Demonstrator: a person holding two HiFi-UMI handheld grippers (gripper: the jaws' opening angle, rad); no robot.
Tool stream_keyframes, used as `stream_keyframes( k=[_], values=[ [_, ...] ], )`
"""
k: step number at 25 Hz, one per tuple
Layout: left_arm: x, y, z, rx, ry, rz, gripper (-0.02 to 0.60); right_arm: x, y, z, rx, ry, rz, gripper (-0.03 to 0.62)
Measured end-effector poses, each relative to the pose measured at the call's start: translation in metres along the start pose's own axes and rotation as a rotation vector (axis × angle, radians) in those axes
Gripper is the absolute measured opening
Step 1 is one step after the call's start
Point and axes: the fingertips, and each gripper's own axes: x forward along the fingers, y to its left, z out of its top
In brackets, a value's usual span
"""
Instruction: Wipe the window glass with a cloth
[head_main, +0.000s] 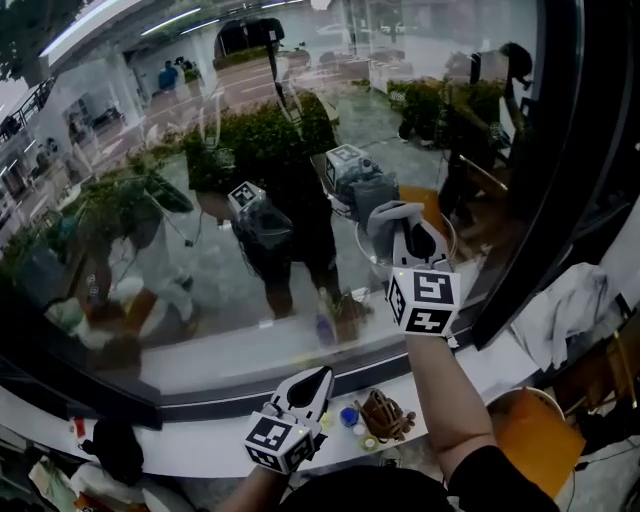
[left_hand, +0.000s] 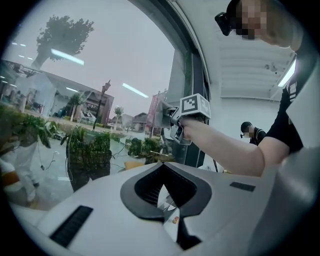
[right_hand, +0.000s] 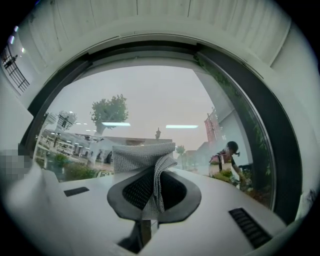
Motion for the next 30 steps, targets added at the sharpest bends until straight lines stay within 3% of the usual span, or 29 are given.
stream_keyframes(
  k=[12, 24, 30],
  values=[
    [0.081, -0.059, -0.002, -0.006, 0.011, -0.042, 0.008, -0.003, -0.124, -0.025, 0.017, 0.043, -0.077, 0.037],
    [0.134, -0.091, -0.009, -0.004, 0.023, -0.063, 0.008, -0.002, -0.209, -0.053, 0.021, 0.085, -0.135, 0.037],
    [0.147, -0.101, -0.01, -0.001, 0.032, -0.063, 0.008, -0.004, -0.227, -0.055, 0.013, 0.081, -0.14, 0.037]
  ],
)
